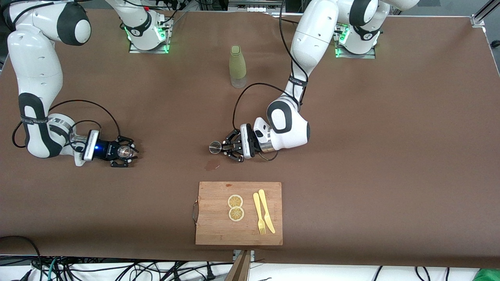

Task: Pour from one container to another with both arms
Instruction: 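Hold the jigger still while the right gripper carries the beaker toward it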

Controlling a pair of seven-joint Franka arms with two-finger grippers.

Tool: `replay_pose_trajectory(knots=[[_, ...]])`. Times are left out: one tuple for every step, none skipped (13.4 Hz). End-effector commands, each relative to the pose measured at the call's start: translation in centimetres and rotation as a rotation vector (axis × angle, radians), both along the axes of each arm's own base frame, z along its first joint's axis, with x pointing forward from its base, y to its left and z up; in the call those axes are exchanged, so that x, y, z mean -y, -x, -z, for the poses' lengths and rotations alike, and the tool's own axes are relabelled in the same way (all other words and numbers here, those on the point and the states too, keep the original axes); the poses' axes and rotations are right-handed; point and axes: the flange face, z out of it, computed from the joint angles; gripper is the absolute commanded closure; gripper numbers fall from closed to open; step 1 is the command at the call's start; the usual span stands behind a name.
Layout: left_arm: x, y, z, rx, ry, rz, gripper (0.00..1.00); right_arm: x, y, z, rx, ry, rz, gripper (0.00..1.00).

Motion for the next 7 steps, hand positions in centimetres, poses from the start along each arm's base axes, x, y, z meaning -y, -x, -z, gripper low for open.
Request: replay_pose_trajectory(knots=[[0.4,-0.4,0.3,0.024,0.024,-0.004,1.0,-2.4,-2.4,-0.7,-0.008,-0.022,-0.001,0.75],[0.4,-0.5,0.2,0.025,0.025,-0.003,1.0,-2.6,-3.4,-1.4,0.002,-0.01,-0.001,0.76],[0.4,-0.4,0.4,0.023,0.023,-0.004,1.0,-3.2,-4.0,-1.8,0.001,-0.004,-0.004,0.77],[0.4,-0.4,0.4,0.023,0.023,-0.004,1.0,-4.2,-4.9,-2.6,-0.009,-0.006,-0.011,0.77],[0.4,-0.4,0.3,0.024,0.024,-0.003,1.0,-5.2,-5.4,-3.0,-0.034,-0.012,-0.019,0.77],[0.4,-0.4,0.3,0.024,0.024,-0.003,1.0,-6.3,-6.3,-3.7,-0.037,-0.003,-0.019,0.77],[0.4,-0.4,0.6,0.022,0.02,-0.003,1.0,-7.2,-7.2,-4.3,-0.036,0.013,-0.016,0.77]])
